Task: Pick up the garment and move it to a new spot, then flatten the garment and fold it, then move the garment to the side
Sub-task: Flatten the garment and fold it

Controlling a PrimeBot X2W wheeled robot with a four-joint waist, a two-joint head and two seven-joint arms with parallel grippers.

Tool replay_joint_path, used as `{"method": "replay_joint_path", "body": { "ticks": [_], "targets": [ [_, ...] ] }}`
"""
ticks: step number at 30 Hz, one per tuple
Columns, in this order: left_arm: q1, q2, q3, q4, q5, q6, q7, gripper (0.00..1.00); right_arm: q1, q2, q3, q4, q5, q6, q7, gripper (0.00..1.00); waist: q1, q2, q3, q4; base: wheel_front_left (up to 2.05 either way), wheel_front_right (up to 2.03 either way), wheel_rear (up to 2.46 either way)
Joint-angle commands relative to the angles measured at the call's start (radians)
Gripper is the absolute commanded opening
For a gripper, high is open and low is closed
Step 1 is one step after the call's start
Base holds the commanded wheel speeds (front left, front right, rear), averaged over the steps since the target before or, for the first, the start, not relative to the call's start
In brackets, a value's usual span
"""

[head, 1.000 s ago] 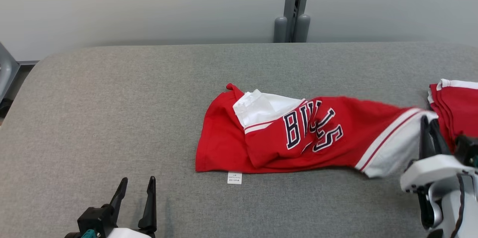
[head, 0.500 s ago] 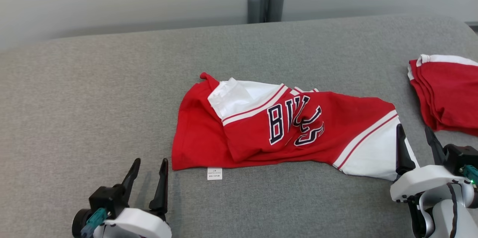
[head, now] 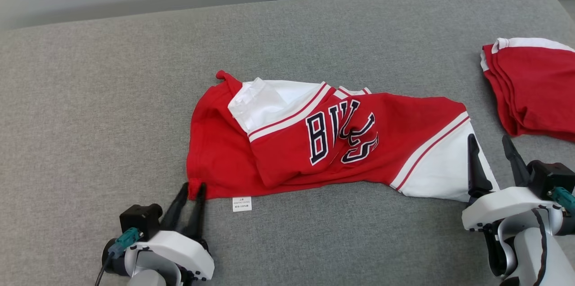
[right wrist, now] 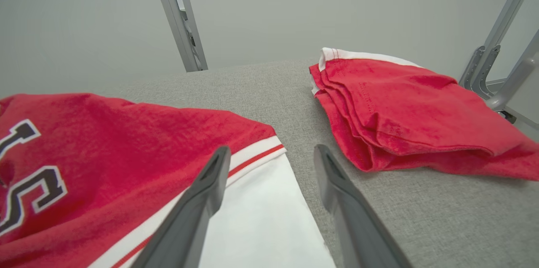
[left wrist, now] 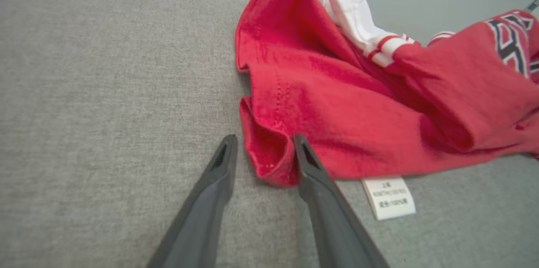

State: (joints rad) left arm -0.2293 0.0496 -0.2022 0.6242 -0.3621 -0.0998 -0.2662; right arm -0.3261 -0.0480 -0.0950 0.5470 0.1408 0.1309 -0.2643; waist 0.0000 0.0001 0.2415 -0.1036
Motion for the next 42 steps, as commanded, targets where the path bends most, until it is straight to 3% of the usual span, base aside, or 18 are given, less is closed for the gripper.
{"method": "replay_joint_path", "body": {
  "ticks": [1, 13, 23, 24, 25, 26, 33, 42],
  "targets": [
    [-0.002, 0.003, -0.002, 0.015, -0.012, -0.007, 0.003, 0.0, -0.003, -0.006, -0.01, -0.007, 0.004, 0.0, 0.0, 1.0, 0.0, -0.0001, -0.002, 0.007, 0.0, 0.0, 0.0],
    [0.092, 0.004, 0.157, -0.066, 0.032, 0.008, 0.002, 0.0, 0.037, -0.006, 0.01, 0.016, 0.028, 0.0, 0.0, 1.0, 0.0, -0.0001, -0.098, 0.086, 0.0, 0.0, 0.0],
    [0.182, 0.004, 0.223, -0.067, 0.096, 0.045, 0.002, 0.0, 0.093, -0.006, 0.086, -0.028, 0.035, 0.0, 0.0, 1.0, 0.0, -0.0001, -0.172, 0.099, 0.0, 0.0, 0.0],
    [0.188, 0.005, 0.229, -0.075, 0.109, 0.05, 0.002, 0.33, 0.101, -0.005, 0.1, -0.044, 0.032, 0.0, 0.0, 1.0, 0.0, -0.0001, -0.179, 0.099, 0.0, 0.0, 0.0],
    [0.197, 0.005, 0.235, -0.085, 0.121, 0.054, 0.002, 0.85, 0.113, -0.006, 0.113, -0.062, 0.024, 0.0, 0.0, 1.0, 0.0, -0.0001, -0.186, 0.097, 0.0, 0.0, 0.0],
    [0.208, 0.004, 0.237, -0.095, 0.133, 0.058, 0.002, 1.0, 0.123, -0.006, 0.123, -0.08, 0.018, 0.0, 0.0, 1.0, 0.0, -0.0001, -0.194, 0.096, 0.0, 0.0, 0.0],
    [0.249, 0.004, 0.249, -0.182, 0.192, 0.074, 0.002, 1.0, 0.189, -0.007, 0.18, -0.158, -0.008, 0.0, 0.0, 1.0, 0.0, -0.0001, -0.235, 0.086, 0.0, 0.0, 0.0],
    [0.283, 0.004, 0.232, -0.183, 0.187, 0.07, 0.002, 1.0, 0.242, -0.006, 0.211, -0.148, 0.016, 0.0, 0.0, 1.0, 0.0, -0.0001, -0.268, 0.086, 0.0, 0.0, 0.0]
  ]
}}
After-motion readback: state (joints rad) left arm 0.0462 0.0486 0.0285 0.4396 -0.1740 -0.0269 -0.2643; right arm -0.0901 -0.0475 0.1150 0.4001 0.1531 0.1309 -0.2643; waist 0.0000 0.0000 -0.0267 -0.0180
